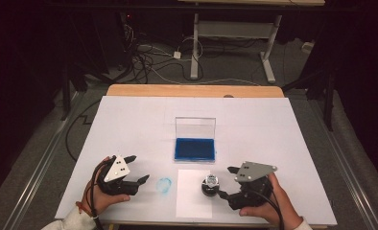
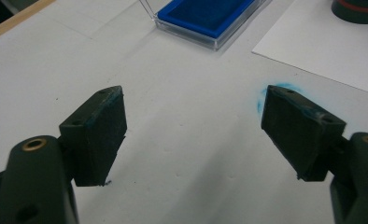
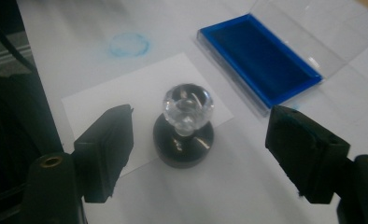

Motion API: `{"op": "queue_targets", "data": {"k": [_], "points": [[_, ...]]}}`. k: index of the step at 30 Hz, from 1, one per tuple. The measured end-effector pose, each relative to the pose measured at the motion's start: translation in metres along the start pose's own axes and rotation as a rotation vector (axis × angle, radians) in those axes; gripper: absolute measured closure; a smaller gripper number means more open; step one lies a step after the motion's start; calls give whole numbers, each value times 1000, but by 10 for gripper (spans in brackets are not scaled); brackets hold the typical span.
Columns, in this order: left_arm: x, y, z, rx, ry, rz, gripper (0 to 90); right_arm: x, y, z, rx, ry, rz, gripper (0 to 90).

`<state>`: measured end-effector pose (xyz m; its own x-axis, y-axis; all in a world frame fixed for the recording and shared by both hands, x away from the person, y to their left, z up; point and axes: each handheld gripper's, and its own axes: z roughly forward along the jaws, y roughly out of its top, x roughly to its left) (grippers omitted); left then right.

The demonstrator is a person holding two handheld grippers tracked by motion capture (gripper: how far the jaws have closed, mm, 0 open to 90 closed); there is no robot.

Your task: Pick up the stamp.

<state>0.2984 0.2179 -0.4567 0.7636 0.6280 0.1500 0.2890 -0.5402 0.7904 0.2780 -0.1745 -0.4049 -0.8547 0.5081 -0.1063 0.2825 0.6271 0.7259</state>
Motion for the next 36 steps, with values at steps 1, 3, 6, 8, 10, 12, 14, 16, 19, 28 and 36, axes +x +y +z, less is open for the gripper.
{"op": "queue_targets", "data": {"k": [1,3,6,8,10,12,14,16,19,28,36], "points": [[0,0,0,2,0,1,217,0,1,5,13,2,9,244],[0,0,1,4,0,3,217,-1,3,15,47,11,4,249],[0,0,1,2,-3,8,207,-2,6,24,82,23,3,273],[0,-1,1,5,-3,6,207,-2,9,27,112,41,0,309],[0,-1,1,10,-4,8,207,-3,12,30,132,60,-11,317],[0,-1,1,9,-7,15,207,-2,14,34,147,74,-17,318],[-1,0,1,14,-9,19,207,-1,16,37,164,67,-19,325],[-1,0,2,21,-9,25,207,-2,17,41,181,81,-39,358],[-1,-1,3,27,-13,29,208,0,19,45,220,99,-66,406],[0,-1,4,52,-21,53,208,-6,27,49,222,95,-62,452],[-1,-1,6,64,-33,60,208,-5,32,54,265,108,-124,557]]}}
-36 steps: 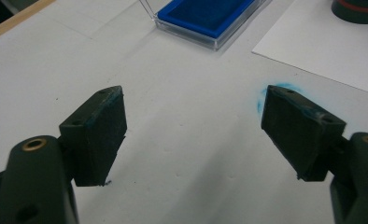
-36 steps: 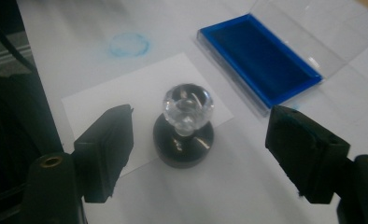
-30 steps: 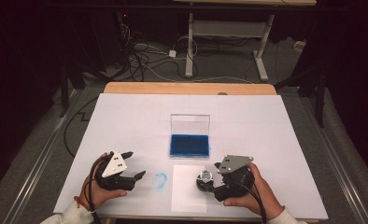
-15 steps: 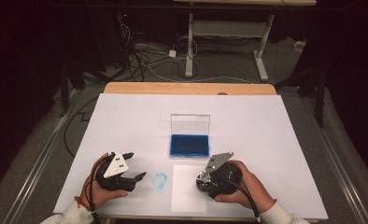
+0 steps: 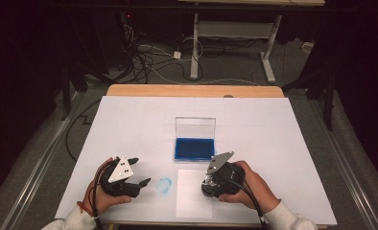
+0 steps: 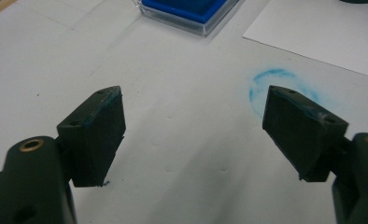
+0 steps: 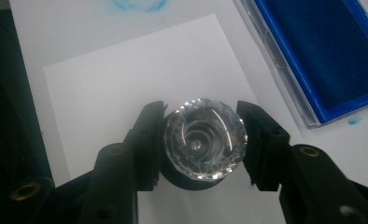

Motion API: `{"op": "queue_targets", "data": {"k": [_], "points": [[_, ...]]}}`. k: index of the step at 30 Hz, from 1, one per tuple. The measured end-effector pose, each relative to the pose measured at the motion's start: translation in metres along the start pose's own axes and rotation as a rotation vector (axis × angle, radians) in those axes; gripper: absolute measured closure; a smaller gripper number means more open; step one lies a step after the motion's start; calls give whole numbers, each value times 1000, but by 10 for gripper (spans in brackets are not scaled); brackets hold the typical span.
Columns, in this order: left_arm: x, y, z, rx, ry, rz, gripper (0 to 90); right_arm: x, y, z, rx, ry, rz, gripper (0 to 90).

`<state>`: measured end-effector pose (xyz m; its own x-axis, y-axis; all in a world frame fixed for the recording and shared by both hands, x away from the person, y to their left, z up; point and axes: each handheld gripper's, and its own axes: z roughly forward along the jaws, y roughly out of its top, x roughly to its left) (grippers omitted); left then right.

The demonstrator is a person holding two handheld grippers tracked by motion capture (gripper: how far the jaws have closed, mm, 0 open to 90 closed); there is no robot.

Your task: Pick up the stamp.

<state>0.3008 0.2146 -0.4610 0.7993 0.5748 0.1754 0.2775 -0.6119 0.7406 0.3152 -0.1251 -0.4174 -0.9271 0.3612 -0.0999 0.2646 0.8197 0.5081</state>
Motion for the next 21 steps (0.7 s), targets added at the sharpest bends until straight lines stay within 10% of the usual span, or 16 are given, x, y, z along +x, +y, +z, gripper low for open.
{"op": "queue_targets", "data": {"k": [21], "points": [[0,0,0,-1,7,3,208,-4,1,-9,-26,-20,-33,572]]}}
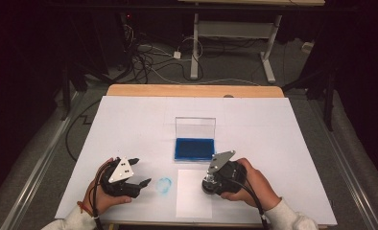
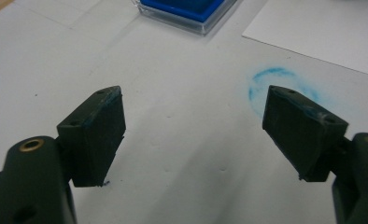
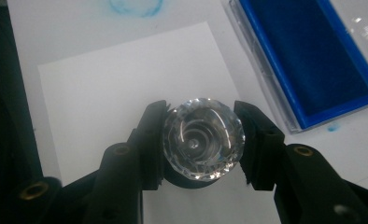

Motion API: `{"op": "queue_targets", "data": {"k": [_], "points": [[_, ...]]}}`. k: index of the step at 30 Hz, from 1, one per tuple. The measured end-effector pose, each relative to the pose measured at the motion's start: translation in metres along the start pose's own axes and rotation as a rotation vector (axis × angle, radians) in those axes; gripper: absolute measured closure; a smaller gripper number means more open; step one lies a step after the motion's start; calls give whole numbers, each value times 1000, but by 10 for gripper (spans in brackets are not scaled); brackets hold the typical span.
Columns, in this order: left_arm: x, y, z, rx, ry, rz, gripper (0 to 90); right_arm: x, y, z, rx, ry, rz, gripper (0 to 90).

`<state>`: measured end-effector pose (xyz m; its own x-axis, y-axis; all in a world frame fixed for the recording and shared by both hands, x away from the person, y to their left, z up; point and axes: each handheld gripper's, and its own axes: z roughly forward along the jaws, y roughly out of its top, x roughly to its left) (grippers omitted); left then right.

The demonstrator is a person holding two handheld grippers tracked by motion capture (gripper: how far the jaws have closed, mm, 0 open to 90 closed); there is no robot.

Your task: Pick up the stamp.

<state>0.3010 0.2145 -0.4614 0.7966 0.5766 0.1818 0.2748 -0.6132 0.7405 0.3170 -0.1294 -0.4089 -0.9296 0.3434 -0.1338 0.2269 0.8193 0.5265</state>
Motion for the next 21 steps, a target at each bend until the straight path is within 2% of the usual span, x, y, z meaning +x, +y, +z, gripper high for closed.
{"op": "queue_targets", "data": {"k": [6,10,11,14,15,18,21], "points": [[1,0,0,-7,13,-9,208,-11,10,-14,-84,-50,6,572],[1,1,0,-9,20,-10,209,-16,13,-13,-108,-61,2,572],[1,1,0,-11,20,-13,217,-21,12,-11,-120,-74,24,572],[1,0,-1,-15,21,-17,217,-26,9,-10,-145,-87,14,572],[1,0,-1,-18,19,-19,217,-29,6,-11,-177,-115,36,572],[1,0,-1,-20,20,-19,217,-29,3,-15,-217,-150,58,572],[1,1,0,-15,13,-17,217,-29,2,-17,-240,-161,50,572]]}}
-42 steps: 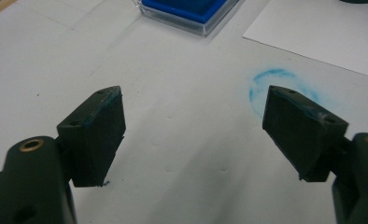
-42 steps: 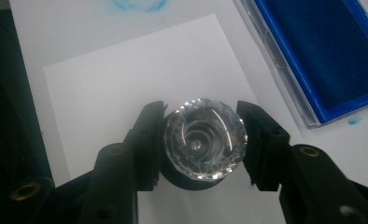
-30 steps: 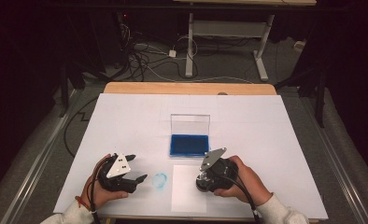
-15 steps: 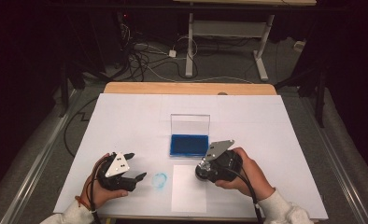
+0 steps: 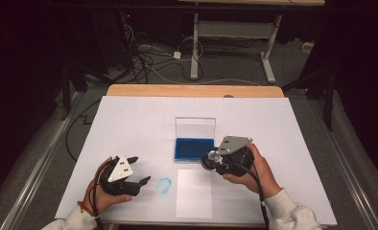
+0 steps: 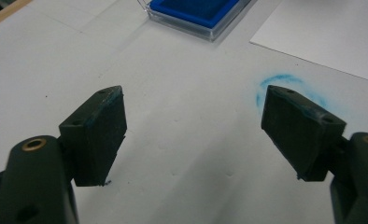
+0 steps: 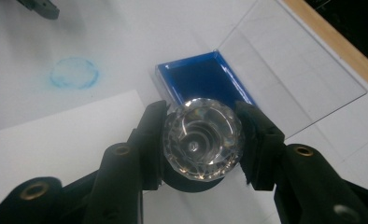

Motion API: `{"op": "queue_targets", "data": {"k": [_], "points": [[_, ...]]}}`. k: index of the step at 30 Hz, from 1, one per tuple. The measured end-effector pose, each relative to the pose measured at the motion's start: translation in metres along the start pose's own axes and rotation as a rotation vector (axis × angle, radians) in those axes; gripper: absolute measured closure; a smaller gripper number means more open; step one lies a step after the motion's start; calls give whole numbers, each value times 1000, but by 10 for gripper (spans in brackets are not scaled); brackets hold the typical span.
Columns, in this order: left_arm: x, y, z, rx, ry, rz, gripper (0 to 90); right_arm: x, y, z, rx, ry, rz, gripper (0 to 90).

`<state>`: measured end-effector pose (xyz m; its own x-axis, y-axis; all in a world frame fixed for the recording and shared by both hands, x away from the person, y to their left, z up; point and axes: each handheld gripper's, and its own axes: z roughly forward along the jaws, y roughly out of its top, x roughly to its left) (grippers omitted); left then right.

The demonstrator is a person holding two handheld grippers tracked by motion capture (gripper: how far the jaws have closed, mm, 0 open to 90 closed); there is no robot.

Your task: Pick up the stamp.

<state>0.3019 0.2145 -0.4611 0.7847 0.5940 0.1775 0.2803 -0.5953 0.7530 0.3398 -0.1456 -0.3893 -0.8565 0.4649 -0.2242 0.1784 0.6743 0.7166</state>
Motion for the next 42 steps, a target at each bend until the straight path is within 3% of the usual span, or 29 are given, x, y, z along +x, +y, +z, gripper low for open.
{"op": "queue_targets", "data": {"k": [15,35,42], "points": [[3,-1,2,-14,-13,-11,217,-1,-6,-9,-95,-11,35,572],[5,-3,6,-1,-32,-1,217,-2,-6,-8,-108,-18,43,572],[7,-1,6,-11,-22,-12,215,-5,-6,-11,-140,-38,66,572]]}}
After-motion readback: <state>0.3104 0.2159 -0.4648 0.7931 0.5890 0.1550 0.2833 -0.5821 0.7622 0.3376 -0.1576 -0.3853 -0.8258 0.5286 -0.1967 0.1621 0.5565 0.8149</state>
